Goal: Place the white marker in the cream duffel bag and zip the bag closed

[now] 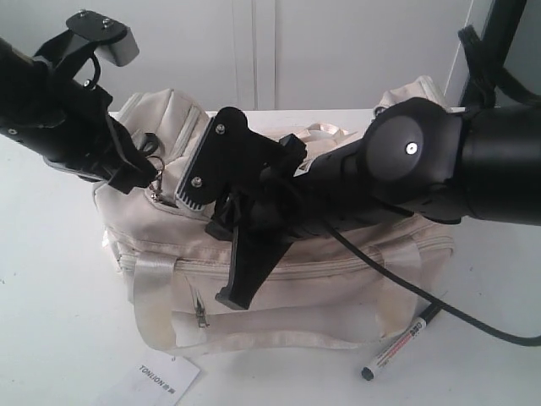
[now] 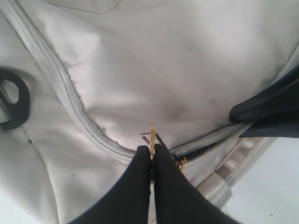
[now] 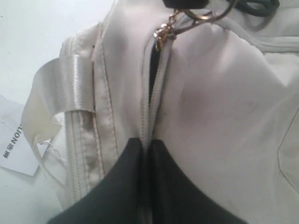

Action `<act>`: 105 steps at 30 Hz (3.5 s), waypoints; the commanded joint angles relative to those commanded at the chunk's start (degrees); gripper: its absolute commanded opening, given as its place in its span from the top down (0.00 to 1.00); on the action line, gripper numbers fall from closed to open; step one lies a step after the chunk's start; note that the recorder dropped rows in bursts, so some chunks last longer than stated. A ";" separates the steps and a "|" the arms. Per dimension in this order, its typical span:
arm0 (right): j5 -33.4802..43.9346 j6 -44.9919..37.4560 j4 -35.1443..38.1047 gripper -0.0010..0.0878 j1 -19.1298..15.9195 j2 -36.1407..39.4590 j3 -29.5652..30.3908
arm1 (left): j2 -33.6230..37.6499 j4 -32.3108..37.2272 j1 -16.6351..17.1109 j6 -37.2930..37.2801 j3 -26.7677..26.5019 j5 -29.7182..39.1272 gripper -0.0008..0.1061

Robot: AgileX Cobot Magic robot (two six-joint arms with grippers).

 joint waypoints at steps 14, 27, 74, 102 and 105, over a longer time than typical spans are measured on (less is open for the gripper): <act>0.00 0.00 0.00 0.99 0.00 0.00 0.00 | 0.00 7.86 0.00 -0.34 0.00 0.00 0.99; 0.00 0.00 0.00 0.99 0.00 0.00 0.00 | 0.00 15.03 0.00 -6.02 0.00 -3.89 0.99; 0.37 0.00 0.00 0.99 0.00 0.02 0.00 | 5.40 15.61 0.00 -5.58 0.00 -31.12 0.99; 0.39 -0.10 0.00 0.96 0.00 0.02 0.00 | 5.29 15.61 0.00 1.65 0.00 -16.64 0.84; 0.53 -0.10 0.00 0.86 0.00 0.02 0.00 | 5.29 15.61 0.00 6.83 0.00 -15.29 0.69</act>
